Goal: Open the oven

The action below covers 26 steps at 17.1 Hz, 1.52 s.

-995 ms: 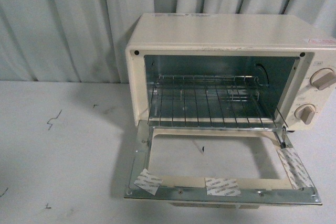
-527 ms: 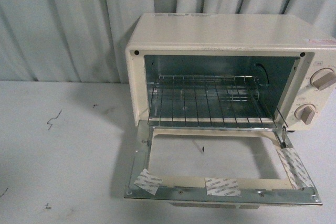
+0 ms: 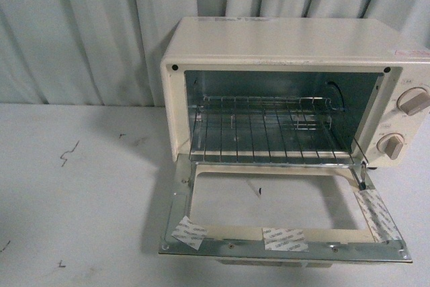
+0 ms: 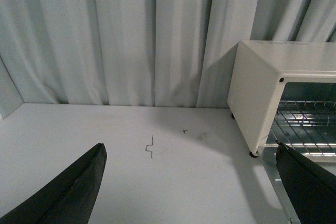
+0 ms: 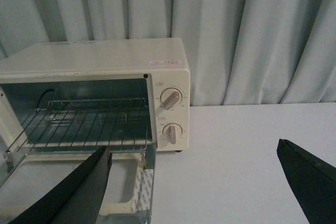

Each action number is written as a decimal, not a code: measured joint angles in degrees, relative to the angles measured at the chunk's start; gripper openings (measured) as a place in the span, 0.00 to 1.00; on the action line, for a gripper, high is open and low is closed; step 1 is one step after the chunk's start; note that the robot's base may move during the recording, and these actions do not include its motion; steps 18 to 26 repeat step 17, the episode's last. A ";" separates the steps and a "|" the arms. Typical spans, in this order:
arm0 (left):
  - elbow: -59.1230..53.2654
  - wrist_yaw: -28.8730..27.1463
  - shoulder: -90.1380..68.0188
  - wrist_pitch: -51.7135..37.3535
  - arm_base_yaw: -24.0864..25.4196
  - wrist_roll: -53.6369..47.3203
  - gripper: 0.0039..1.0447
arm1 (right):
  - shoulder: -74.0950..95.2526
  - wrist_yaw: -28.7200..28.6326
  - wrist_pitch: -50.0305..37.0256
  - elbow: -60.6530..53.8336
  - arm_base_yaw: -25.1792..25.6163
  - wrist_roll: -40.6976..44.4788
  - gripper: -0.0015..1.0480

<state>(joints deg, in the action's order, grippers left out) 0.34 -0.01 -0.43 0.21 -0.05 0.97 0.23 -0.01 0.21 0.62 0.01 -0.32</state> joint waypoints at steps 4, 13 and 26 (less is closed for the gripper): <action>0.00 0.00 0.00 -0.02 0.00 0.00 0.94 | 0.00 0.00 0.00 0.00 0.00 -0.02 0.94; 0.00 0.00 0.00 -0.02 0.00 0.00 0.94 | 0.00 0.00 0.00 0.00 0.00 0.00 0.94; 0.00 0.00 0.00 -0.02 0.00 0.00 0.94 | 0.00 0.00 0.02 0.00 0.00 0.00 0.94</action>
